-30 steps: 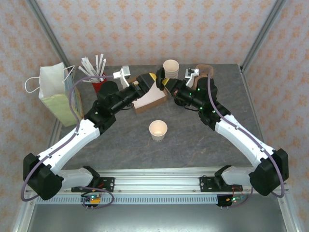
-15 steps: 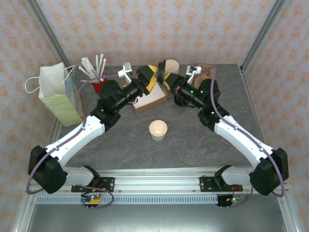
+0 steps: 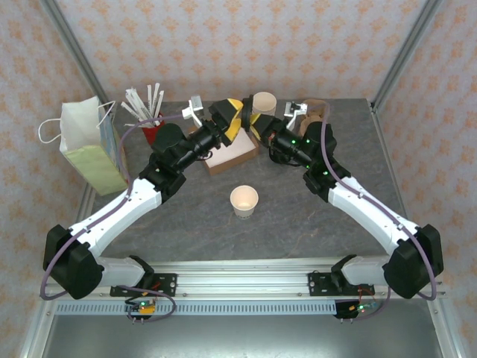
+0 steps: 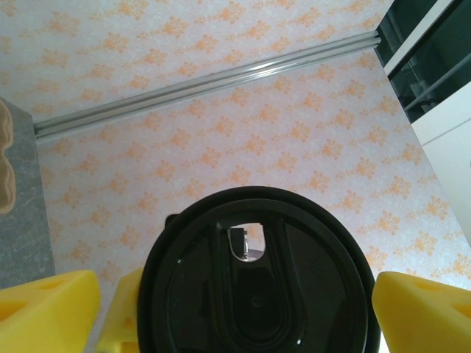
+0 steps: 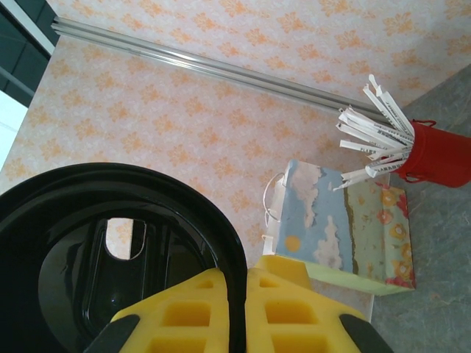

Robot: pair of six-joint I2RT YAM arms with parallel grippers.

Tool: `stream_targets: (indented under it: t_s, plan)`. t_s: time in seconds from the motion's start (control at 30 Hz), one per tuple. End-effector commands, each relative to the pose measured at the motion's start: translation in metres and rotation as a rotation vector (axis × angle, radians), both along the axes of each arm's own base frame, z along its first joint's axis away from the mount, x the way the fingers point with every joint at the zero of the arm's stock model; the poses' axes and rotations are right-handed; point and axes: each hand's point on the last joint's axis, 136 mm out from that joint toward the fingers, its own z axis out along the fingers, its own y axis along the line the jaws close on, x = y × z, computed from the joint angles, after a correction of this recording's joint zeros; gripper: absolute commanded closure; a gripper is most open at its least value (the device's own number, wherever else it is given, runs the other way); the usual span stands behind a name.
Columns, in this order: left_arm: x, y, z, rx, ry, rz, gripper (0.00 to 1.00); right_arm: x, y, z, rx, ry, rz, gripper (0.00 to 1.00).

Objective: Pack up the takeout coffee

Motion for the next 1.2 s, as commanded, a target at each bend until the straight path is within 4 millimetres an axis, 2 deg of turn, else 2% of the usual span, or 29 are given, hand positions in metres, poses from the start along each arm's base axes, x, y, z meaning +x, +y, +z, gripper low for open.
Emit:
stream_targets:
  t_s: [0.0,0.2,0.5,0.77,1.0,1.07,1.17]
  plan:
    - [-0.017,-0.003,0.036,-0.045,-0.085,-0.047,0.07,-0.006,0.004,0.009,0.01,-0.041,0.025,0.9]
    - [-0.017,-0.007,0.033,-0.038,-0.076,-0.058,0.08,-0.005,0.007,0.012,0.02,-0.04,0.036,0.9]
    - [-0.014,-0.01,0.028,-0.029,-0.061,-0.057,0.19,-0.006,0.008,0.011,0.016,-0.04,0.041,0.9]
    - [-0.008,-0.012,0.017,0.01,-0.043,-0.043,0.16,-0.006,0.008,0.01,0.003,-0.042,0.041,0.9]
    - [-0.006,-0.013,0.01,0.027,-0.03,-0.036,0.27,-0.004,0.008,0.007,-0.011,-0.039,0.032,0.9]
    - [-0.005,-0.013,0.005,0.043,-0.026,-0.03,0.29,-0.005,0.007,0.005,-0.026,-0.039,0.027,0.86]
    - [-0.002,-0.009,-0.007,0.108,-0.019,0.006,0.32,-0.006,-0.002,-0.003,-0.091,-0.039,-0.012,0.71]
